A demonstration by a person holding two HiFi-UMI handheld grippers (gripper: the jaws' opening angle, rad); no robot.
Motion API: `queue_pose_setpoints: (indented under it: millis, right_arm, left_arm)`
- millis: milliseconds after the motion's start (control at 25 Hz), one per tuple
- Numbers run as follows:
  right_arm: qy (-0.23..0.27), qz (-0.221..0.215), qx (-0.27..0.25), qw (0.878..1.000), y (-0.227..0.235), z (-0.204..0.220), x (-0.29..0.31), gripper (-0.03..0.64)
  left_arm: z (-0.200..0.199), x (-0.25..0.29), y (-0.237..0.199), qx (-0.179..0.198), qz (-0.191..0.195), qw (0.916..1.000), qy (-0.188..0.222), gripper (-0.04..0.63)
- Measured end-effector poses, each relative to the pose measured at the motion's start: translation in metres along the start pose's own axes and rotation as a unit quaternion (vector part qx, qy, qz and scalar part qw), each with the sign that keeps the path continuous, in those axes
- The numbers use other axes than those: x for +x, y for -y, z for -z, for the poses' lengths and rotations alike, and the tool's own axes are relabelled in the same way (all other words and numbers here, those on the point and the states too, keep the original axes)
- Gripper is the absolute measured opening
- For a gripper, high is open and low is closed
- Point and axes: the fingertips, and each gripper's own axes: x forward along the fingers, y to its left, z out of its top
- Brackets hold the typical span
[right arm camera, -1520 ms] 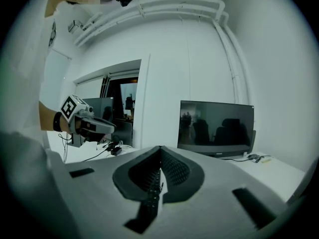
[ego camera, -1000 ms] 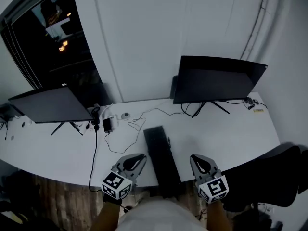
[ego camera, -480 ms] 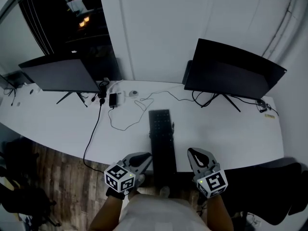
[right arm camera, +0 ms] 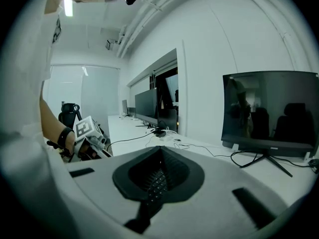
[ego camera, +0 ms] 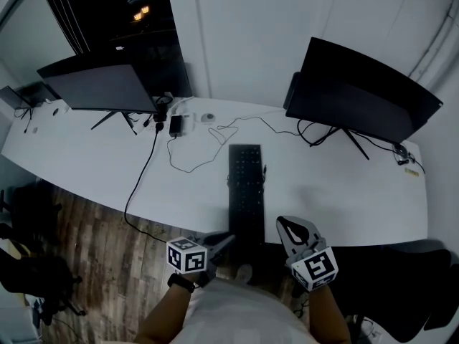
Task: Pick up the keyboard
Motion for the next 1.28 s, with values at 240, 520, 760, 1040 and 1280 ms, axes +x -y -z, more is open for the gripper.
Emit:
queue_pose_setpoints:
  millis: [240,520,760,1040,1280]
  right_arm:
    - [-0.006,-0.004,0.009,1.000,-0.008,0.007,-0.003,0.003]
    - [-0.018,0.003,-0.001,1.000,-0.012,0.020,0.001,0.003]
    - [-0.032,0.005,0.007,0.999,-0.019,0.016,0.004,0.003]
    - [-0.042,0.000,0.004,0.999,-0.025,0.020,0.009,0.003]
    - [-0.053,0.003,0.003,0.999,-0.025,0.026,0.010,0.003]
  left_arm:
    - [0.053,0.005,-0.024,-0.081,0.009,0.9955,-0.048,0.109]
    - [0.088,0.015,-0.040,-0.186,0.045,0.9784,-0.078,0.218]
    - [0.087,0.016,-0.040,-0.200,0.068,0.9739,-0.084,0.226]
    - [0.105,0.025,-0.047,-0.216,0.070,0.9667,-0.118,0.270]
    - [0.118,0.043,-0.049,-0.249,0.093,0.9562,-0.123,0.288]
